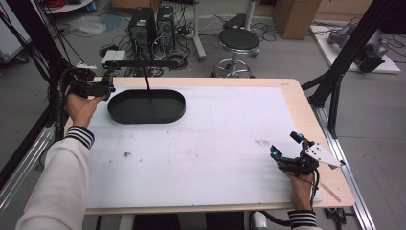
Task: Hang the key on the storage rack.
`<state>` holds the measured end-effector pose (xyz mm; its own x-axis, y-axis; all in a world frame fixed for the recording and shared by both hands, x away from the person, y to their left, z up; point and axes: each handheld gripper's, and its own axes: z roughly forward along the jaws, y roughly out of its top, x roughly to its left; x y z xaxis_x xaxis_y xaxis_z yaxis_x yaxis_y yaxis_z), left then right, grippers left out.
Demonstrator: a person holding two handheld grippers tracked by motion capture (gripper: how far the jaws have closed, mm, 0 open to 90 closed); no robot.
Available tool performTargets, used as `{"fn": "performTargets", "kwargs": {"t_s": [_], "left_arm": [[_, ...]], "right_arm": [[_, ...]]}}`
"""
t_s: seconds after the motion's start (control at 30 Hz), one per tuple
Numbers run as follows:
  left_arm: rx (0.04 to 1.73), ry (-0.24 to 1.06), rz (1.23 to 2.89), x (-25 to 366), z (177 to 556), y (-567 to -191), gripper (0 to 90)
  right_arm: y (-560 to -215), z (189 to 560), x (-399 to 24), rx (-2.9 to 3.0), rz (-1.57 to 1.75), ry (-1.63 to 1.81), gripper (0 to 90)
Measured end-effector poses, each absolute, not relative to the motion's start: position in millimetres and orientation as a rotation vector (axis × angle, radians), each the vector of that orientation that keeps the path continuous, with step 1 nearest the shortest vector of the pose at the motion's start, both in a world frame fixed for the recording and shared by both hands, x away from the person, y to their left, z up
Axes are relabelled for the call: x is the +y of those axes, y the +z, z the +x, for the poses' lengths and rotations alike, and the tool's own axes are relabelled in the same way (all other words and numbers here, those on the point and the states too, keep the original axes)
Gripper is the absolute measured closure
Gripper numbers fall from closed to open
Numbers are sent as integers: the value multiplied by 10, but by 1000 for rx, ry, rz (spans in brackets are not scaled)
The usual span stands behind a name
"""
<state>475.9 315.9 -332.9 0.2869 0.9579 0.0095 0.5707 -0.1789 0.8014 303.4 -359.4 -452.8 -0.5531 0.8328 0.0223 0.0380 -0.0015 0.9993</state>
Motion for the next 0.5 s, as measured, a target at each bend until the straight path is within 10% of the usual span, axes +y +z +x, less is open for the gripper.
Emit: {"fn": "performTargets", "kwargs": {"t_s": [0.5], "left_arm": [[1277,674,1883,3154,4778,-3549,479]], "right_arm": [[-4529,3034,-3598,1650,910,1626,3]]}}
